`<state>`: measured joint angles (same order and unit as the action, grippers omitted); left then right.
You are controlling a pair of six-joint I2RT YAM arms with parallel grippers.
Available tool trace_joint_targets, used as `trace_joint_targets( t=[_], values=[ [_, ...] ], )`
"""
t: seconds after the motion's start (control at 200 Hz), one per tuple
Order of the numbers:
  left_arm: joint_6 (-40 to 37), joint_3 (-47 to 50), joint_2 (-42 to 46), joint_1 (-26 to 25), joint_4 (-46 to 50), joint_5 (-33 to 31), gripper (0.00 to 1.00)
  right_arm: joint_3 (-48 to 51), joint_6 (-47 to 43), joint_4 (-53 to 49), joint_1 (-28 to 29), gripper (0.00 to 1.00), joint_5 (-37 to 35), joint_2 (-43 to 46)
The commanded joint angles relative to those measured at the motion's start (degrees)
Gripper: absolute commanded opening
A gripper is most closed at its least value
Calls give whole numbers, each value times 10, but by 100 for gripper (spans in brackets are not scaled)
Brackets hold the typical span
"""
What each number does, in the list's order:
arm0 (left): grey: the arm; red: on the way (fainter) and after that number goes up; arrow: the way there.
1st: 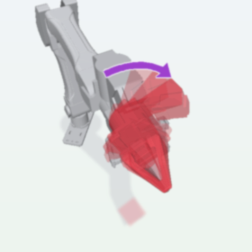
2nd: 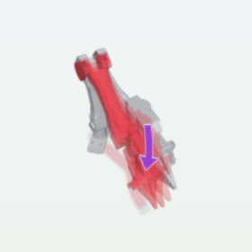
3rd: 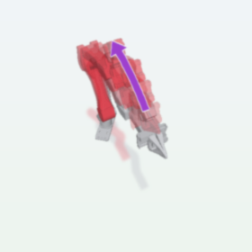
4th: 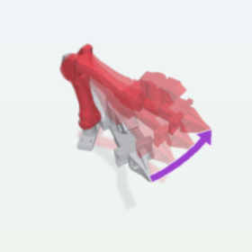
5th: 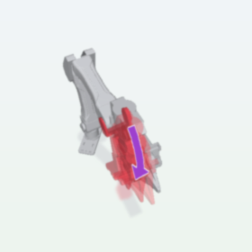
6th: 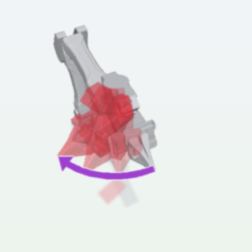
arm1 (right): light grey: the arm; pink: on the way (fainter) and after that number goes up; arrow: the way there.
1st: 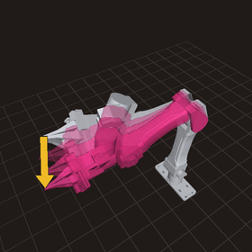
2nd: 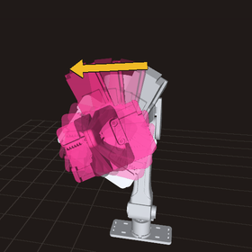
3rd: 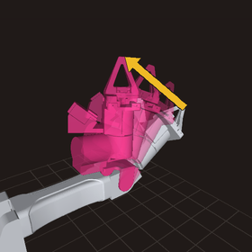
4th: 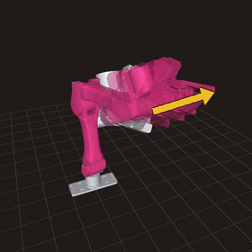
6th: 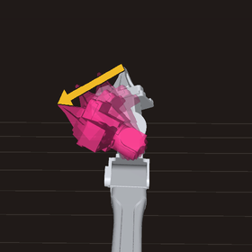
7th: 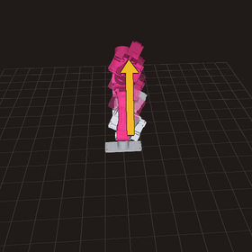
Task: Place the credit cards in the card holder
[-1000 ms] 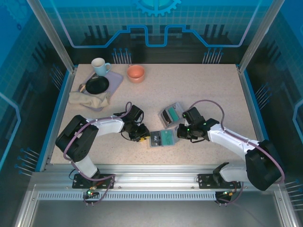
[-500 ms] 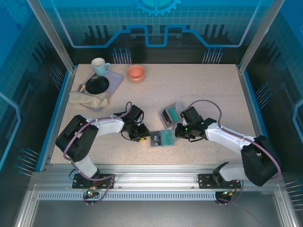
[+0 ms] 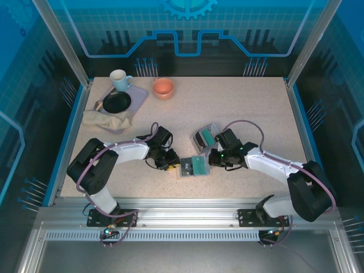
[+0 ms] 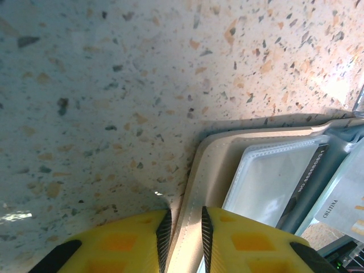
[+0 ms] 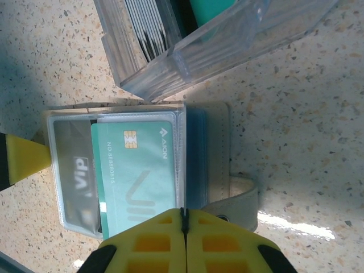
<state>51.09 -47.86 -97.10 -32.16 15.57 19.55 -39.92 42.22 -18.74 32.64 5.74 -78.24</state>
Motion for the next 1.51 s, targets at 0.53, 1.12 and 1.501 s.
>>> trace_joint_targets(
  t=[0.53, 1.12, 1.501],
  values=[
    [2, 1, -40, -25, -27, 12, 25, 3, -5, -1, 13, 5, -2, 14],
    [1, 0, -46, -26, -30, 15, 25, -41, -1, -51, 18, 7, 9, 58],
    [2, 2, -38, -27, -34, 12, 25, -59, 6, -21, 24, 7, 59, 44]
  ],
)
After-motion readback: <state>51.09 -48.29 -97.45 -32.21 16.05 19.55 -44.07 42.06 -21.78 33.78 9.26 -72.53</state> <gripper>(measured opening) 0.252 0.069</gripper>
